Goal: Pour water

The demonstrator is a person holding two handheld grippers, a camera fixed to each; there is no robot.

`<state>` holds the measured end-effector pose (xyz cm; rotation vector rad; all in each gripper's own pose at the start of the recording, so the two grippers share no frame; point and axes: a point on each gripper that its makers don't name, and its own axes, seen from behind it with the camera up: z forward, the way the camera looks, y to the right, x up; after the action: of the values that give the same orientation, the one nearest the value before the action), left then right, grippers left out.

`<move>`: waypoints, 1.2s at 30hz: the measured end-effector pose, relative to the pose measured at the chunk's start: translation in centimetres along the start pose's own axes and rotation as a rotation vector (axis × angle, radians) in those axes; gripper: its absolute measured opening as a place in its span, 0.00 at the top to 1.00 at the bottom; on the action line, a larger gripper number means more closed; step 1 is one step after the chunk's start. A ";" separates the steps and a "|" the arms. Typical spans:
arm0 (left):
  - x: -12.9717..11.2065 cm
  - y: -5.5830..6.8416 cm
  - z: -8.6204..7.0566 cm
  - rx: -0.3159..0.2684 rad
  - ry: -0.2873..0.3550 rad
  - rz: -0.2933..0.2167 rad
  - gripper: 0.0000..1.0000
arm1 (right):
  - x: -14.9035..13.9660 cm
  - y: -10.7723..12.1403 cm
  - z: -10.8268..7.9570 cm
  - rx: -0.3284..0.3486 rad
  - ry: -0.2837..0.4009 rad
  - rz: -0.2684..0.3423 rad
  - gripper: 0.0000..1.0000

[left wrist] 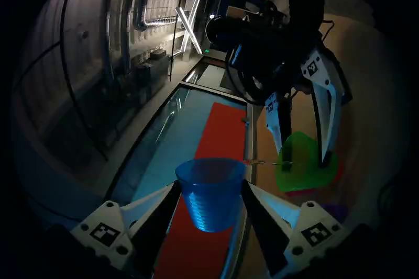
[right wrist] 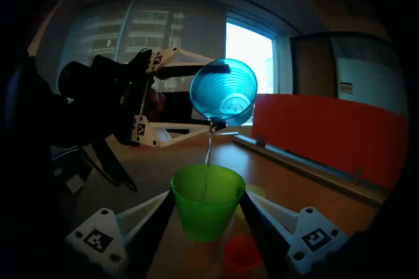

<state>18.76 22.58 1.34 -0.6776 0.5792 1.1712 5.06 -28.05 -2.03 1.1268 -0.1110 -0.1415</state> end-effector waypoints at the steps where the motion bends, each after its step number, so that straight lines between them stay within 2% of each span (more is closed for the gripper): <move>1: 0.0 0.0 0.0 0.000 0.000 0.004 0.17 | 0.0 0.0 0.0 0.000 0.000 0.000 0.11; 36: 0.4 0.7 0.3 -0.006 0.006 0.101 0.17 | -0.3 0.0 0.0 0.001 -0.002 0.001 0.11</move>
<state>18.25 23.22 1.13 -0.6634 0.6203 1.2655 4.80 -27.98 -2.10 1.1275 -0.1138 -0.1420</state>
